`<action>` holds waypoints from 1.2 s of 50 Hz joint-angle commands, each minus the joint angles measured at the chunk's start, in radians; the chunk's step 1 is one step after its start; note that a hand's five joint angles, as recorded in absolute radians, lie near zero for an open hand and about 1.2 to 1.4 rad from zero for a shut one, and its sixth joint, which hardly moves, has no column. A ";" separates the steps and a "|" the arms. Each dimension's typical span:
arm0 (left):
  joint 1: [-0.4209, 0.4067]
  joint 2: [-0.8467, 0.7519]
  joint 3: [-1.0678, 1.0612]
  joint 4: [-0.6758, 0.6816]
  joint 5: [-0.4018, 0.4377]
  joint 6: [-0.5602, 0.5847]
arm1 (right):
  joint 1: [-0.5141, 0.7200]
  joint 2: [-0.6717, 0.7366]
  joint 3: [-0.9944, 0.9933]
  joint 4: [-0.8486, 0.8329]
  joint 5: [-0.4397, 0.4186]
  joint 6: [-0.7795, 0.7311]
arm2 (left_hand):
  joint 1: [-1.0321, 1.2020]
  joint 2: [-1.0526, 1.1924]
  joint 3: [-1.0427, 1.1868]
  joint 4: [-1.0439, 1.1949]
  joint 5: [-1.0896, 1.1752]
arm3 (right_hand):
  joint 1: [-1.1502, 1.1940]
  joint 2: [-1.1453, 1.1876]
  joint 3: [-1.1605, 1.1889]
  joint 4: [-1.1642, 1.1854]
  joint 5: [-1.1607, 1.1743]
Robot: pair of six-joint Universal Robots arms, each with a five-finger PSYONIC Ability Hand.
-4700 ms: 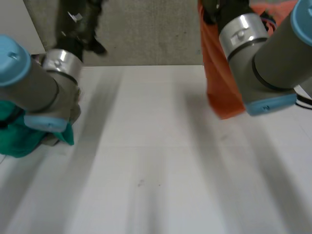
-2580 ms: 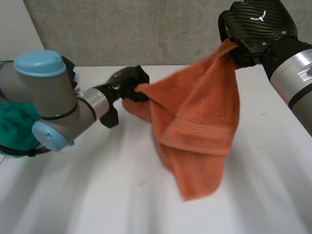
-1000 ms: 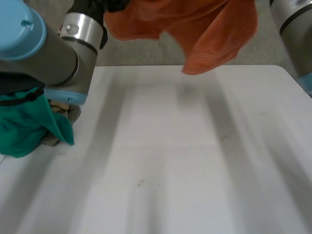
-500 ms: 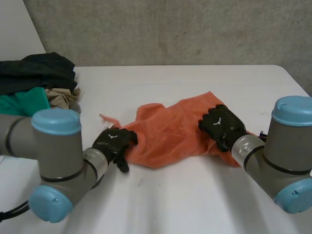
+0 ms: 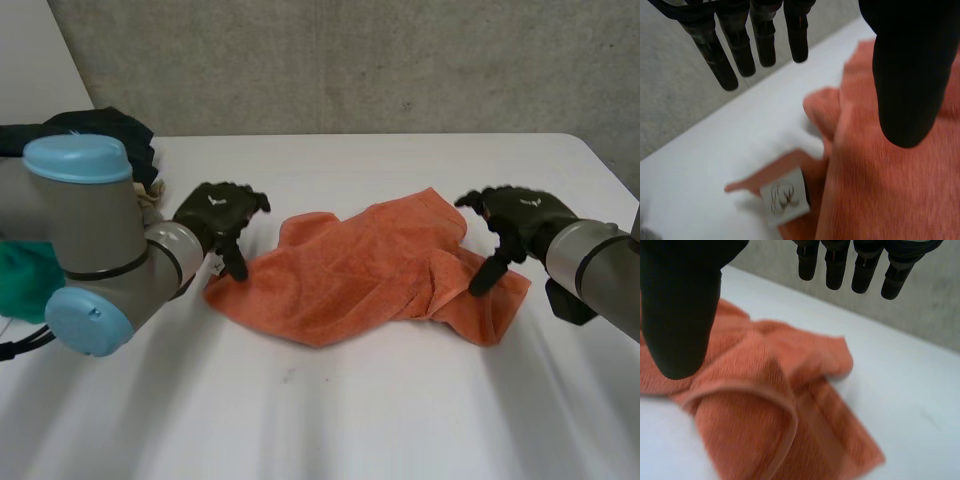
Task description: Fold the laundry.
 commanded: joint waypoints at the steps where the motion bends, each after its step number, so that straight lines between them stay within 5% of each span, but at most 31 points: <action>1: 0.025 -0.071 0.017 -0.038 0.006 0.134 | -0.023 0.044 0.031 0.010 -0.002 -0.003 | 0.126 0.130 0.134 0.133 0.129 | -0.050 -0.039 -0.037 -0.041 -0.047; 8: 0.008 -0.163 0.075 -0.044 0.016 0.135 | -0.039 0.098 0.064 -0.033 -0.001 -0.016 | -0.053 -0.049 -0.045 -0.046 -0.050 | -0.050 -0.039 -0.037 -0.041 -0.047; 17: -0.019 -0.231 0.134 -0.038 0.075 0.138 | -0.029 0.182 0.065 -0.108 0.001 -0.043 | 0.019 0.024 0.028 0.026 0.023 | 0.130 0.141 0.143 0.139 0.133; 21: -0.022 -0.281 0.184 -0.036 0.069 0.146 | -0.025 0.224 0.045 -0.144 0.001 -0.074 | 0.567 0.572 0.575 0.574 0.570 | 0.514 0.525 0.527 0.523 0.517; 22: -0.024 -0.295 0.212 -0.036 0.058 0.146 | -0.025 0.228 0.029 -0.163 0.001 -0.080 | 0.981 0.986 0.990 0.989 0.985 | 0.937 0.948 0.950 0.946 0.939; 23: -0.026 -0.298 0.224 -0.032 0.053 0.146 | -0.025 0.228 0.016 -0.174 0.002 -0.083 | 1.038 1.042 1.046 1.045 1.041 | 1.170 1.181 1.183 1.179 1.172; 25: -0.026 -0.301 0.259 -0.015 0.026 0.145 | -0.025 0.228 -0.037 -0.214 0.007 -0.092 | 1.038 1.043 1.046 1.045 1.041 | 1.172 1.183 1.185 1.181 1.174; 30: -0.030 -0.291 0.417 0.204 -0.111 0.132 | -0.023 0.224 -0.207 -0.306 0.056 -0.147 | 1.038 1.043 1.046 1.045 1.041 | 1.172 1.183 1.185 1.181 1.174; 39: -0.026 -0.097 0.459 0.707 -0.152 0.056 | -0.008 0.100 -0.381 -0.694 0.169 -0.227 | 1.038 1.043 1.046 1.045 1.041 | 1.172 1.183 1.185 1.181 1.174; 49: -0.023 -0.080 0.276 0.597 -0.142 -0.030 | 0.030 0.066 -0.292 -0.578 0.096 -0.229 | 1.038 1.043 1.046 1.045 1.041 | 1.172 1.183 1.185 1.181 1.174; 60: 0.031 -0.083 -0.061 0.414 -0.134 -0.027 | 0.093 0.099 0.030 -0.408 0.062 -0.293 | 1.038 1.043 1.046 1.045 1.041 | 1.172 1.183 1.185 1.181 1.174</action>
